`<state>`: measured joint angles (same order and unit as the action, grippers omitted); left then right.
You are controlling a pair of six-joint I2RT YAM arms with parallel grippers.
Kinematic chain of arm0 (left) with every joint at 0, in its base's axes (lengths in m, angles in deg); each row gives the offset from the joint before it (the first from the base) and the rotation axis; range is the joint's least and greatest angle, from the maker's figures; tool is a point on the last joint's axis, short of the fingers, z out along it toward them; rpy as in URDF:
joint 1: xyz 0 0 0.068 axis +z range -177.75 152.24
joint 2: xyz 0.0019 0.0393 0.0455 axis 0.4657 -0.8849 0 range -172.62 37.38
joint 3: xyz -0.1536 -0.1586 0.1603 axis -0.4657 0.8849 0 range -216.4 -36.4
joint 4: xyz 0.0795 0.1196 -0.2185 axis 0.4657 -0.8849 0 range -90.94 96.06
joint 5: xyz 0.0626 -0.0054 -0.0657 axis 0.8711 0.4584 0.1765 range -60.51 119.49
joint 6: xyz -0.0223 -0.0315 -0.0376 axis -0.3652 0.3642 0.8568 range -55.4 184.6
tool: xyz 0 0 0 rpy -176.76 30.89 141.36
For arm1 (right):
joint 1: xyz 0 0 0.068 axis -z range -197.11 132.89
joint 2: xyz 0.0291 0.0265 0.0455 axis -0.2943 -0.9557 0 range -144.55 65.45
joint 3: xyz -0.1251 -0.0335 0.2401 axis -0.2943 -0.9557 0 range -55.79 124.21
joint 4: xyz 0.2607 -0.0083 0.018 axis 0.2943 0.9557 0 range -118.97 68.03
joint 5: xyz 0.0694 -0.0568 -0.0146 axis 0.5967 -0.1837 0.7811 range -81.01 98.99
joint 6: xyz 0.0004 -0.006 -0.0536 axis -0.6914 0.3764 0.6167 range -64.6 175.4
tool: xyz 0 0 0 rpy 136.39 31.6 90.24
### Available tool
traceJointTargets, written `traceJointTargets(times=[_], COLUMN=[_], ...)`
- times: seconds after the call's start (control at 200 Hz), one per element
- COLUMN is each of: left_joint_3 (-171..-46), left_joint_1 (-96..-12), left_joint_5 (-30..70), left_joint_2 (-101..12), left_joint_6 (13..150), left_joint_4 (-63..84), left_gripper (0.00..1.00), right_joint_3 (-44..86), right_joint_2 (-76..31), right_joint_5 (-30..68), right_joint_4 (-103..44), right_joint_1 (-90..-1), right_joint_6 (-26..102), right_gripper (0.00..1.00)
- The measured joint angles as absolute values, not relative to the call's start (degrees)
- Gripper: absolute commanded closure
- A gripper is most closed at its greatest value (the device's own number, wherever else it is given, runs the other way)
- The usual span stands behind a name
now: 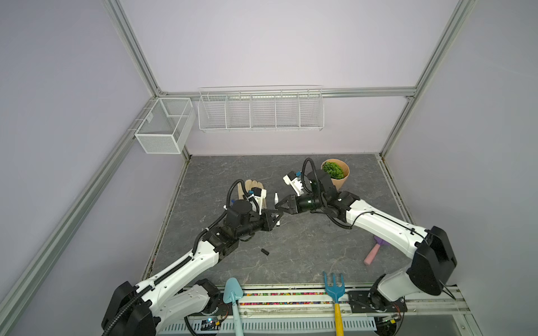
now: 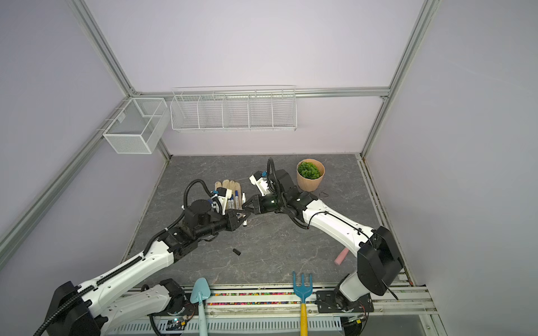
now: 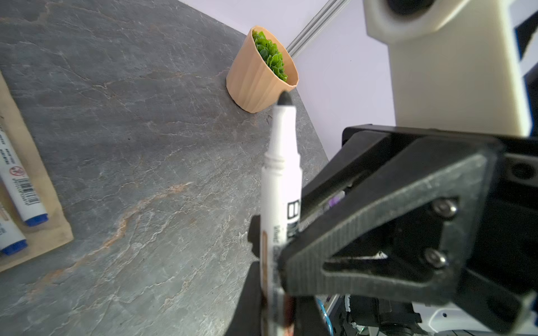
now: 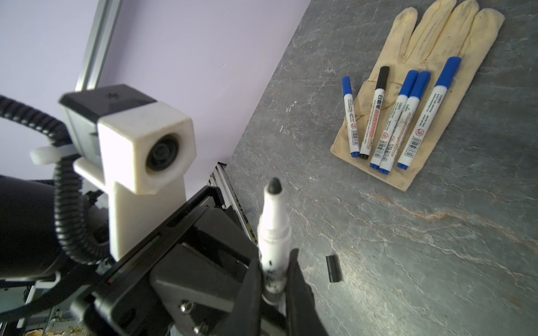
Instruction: Insert the pens into the pen caps
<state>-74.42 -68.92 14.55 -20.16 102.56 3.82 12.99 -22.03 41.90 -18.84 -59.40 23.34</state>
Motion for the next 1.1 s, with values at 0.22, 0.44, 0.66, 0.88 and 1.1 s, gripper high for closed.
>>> traceJointTargets(times=[0.22,0.44,0.66,0.88,1.1], left_joint_3=[-74.55,-73.26,-72.47,-72.47,-72.47], left_joint_1=[-66.78,-63.46,-62.74,-62.74,-62.74], left_joint_5=[32.21,37.74,38.68,38.68,38.68], left_joint_2=[-8.51,0.71,5.63,6.9,8.27], left_joint_6=[106.75,112.11,114.36,115.43,116.02], left_joint_4=[-15.2,-28.51,-34.6,-37.75,-39.5], left_gripper=[1.0,1.0,1.0,1.0,1.0], right_joint_3=[12.9,14.65,22.14,28.9,34.21], right_joint_2=[-22.49,-31.5,-42.53,-49.86,-56.39], right_joint_5=[36.72,29.09,22.44,18.71,11.73], right_joint_4=[-5.33,2.97,6.36,7.61,10.47], right_joint_1=[-63.75,-73.17,-79.81,-81.45,-83.94], right_joint_6=[34.29,42.66,47.32,49.64,52.32], right_gripper=[0.56,0.52,0.52,0.54,0.63])
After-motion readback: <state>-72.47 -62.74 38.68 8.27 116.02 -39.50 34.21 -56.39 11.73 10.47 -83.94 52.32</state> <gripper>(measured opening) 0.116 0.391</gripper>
